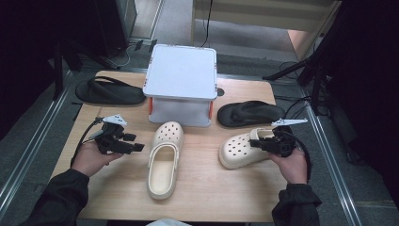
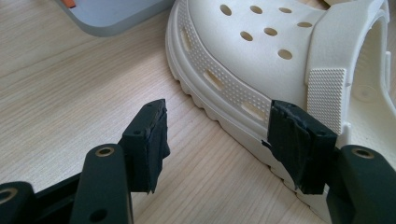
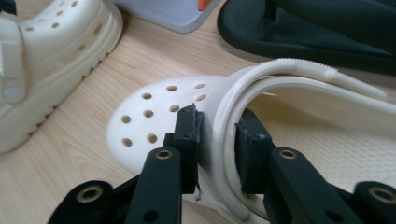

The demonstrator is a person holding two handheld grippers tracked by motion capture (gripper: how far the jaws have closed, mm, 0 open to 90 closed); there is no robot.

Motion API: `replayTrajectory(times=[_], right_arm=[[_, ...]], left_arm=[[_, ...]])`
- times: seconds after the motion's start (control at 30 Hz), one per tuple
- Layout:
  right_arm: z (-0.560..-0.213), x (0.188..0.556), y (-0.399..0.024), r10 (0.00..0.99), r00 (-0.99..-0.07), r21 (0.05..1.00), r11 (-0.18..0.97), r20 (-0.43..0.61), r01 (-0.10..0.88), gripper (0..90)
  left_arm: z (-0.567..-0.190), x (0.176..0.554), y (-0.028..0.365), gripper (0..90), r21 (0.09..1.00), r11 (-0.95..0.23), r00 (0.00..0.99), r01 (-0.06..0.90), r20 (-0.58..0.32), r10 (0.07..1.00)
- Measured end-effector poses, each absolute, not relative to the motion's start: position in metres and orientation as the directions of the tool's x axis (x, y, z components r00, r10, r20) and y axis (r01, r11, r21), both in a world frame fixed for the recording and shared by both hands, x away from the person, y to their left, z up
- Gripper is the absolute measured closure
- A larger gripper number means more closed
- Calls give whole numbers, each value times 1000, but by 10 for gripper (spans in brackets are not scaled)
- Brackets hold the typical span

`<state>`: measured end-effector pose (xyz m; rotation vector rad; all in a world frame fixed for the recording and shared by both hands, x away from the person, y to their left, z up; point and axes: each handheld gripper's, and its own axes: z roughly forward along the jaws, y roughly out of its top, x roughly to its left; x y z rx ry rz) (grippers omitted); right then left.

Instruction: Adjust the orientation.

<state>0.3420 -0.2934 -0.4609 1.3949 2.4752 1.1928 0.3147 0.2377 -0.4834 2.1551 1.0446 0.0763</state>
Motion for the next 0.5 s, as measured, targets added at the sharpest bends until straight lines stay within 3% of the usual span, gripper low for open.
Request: replayTrajectory(times=[0.5], right_arm=[[-436, 337, -246, 711, -610, 656, 278, 350, 701, 788]], left_arm=[[-481, 314, 238, 388, 645, -394, 667, 655, -250, 702]])
